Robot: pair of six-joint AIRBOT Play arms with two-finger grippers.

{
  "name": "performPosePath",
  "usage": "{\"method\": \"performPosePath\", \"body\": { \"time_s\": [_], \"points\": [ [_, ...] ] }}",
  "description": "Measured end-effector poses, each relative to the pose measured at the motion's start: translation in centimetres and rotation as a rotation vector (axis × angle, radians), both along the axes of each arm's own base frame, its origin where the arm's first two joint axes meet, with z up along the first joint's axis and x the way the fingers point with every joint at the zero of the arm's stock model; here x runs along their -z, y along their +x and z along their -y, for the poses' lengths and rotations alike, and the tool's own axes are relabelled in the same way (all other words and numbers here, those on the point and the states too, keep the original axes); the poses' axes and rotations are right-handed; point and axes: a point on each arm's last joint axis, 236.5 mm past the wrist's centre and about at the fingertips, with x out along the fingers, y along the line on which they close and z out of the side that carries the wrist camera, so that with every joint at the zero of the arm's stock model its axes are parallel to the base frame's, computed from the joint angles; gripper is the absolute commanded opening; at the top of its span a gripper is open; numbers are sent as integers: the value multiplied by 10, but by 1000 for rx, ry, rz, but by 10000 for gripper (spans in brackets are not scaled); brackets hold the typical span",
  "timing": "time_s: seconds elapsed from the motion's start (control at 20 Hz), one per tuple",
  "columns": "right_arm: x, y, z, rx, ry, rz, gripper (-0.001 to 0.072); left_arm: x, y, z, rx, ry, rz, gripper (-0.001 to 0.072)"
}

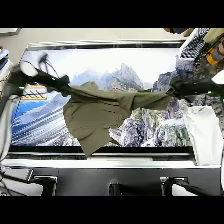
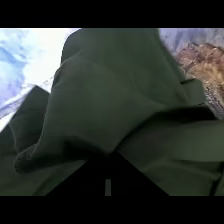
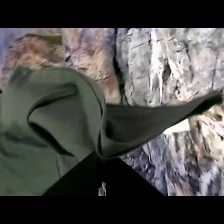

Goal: Fold the clothes and pants, and hang the long-sleeved shirts on hangers.

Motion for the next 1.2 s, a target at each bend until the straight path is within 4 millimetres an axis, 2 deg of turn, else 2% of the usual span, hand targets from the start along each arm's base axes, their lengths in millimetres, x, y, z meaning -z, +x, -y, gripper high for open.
{"method": "performPosePath", "body": {
  "time_s": [0.1, 0.2, 0.25, 0.35, 0.5, 0.6, 0.7, 0.85, 0.95, 1.05, 1.2],
  "points": [
    [37, 14, 0, 24, 33, -54, 31, 43, 4, 13, 0, -59, -69, 13],
    [61, 24, 0, 47, 56, -81, 31, 68, 4, 21, 1, -97, -115, 32],
    [68, 27, 0, 56, 63, -90, 31, 73, 5, 22, 0, -111, -124, 139],
    [76, 31, 0, 67, 70, -95, 31, 72, 4, 16, -1, -127, -136, 445],
    [83, 30, -1, 65, 77, -113, 31, 42, -8, -8, -2, -143, -154, 463],
    [86, 24, -3, 42, 79, -136, 32, 21, -29, -31, 7, -116, -185, 462],
    [88, 17, -7, 10, 81, -159, 32, 9, -63, -57, 2, -57, -229, 453],
    [90, 7, -11, -32, 82, -188, 32, 14, -126, -77, -36, -5, -312, 453],
    [91, 3, -13, -52, 84, -202, 32, 29, -167, -78, -81, -4, -344, 454],
    [91, -2, -14, -65, 89, -219, 32, 48, -198, -70, -128, -44, -347, 454],
    [91, -8, -17, -88, 92, -238, 32, 76, -222, -49, -180, -145, -320, 453]
  ]
}}
